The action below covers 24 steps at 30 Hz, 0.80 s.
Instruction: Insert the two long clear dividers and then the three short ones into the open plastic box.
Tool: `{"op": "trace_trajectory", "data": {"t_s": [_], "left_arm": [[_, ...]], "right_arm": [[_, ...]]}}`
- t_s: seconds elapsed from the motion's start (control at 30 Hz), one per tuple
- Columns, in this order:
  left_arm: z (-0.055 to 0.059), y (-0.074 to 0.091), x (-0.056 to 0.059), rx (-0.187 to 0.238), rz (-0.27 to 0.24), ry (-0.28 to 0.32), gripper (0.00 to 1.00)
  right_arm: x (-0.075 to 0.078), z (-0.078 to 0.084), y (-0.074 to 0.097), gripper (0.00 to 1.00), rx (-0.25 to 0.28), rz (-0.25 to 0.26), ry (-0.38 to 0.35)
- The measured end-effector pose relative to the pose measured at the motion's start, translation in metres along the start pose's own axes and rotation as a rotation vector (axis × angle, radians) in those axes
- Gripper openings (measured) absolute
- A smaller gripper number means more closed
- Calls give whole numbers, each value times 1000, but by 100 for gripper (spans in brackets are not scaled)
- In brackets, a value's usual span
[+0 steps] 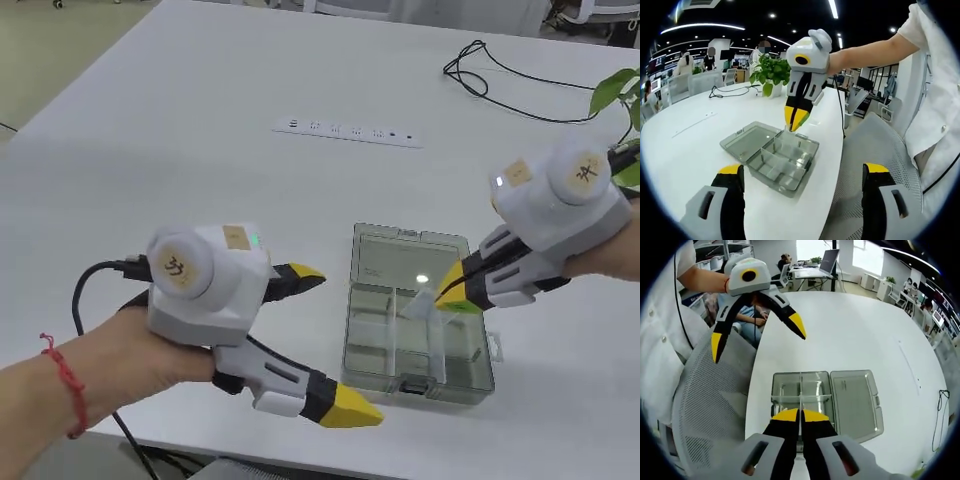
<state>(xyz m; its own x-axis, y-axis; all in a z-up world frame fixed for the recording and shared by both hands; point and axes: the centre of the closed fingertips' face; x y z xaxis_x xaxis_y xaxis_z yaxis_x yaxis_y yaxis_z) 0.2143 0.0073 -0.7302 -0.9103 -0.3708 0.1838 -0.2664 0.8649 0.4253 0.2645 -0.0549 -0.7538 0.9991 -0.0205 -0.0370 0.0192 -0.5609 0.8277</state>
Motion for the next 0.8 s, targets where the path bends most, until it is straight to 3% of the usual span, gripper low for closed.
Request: {"op": "trace_trajectory", "data": {"t_s": [0.37,0.8], "left_arm": [[-1,0,-1,8,-3,13,100],[1,-1,1,11,1,19,100]], "right_arm": [[1,7,-4,3,-11,-2,-8],[0,4,-13,2,-1,4,19]]}}
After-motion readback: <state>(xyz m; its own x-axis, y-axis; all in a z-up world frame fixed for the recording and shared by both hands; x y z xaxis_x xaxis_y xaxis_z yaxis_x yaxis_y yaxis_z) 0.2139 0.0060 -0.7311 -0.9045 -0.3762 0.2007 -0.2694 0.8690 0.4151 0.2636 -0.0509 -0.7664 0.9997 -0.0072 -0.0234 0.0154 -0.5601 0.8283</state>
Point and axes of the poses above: the centre of the closed fingertips' face, and the gripper's own axes: y roughly backward along the fingers, x roughly to its right, z roughly out of its underside, and after that the axes turned 1 degree about z, right-handed
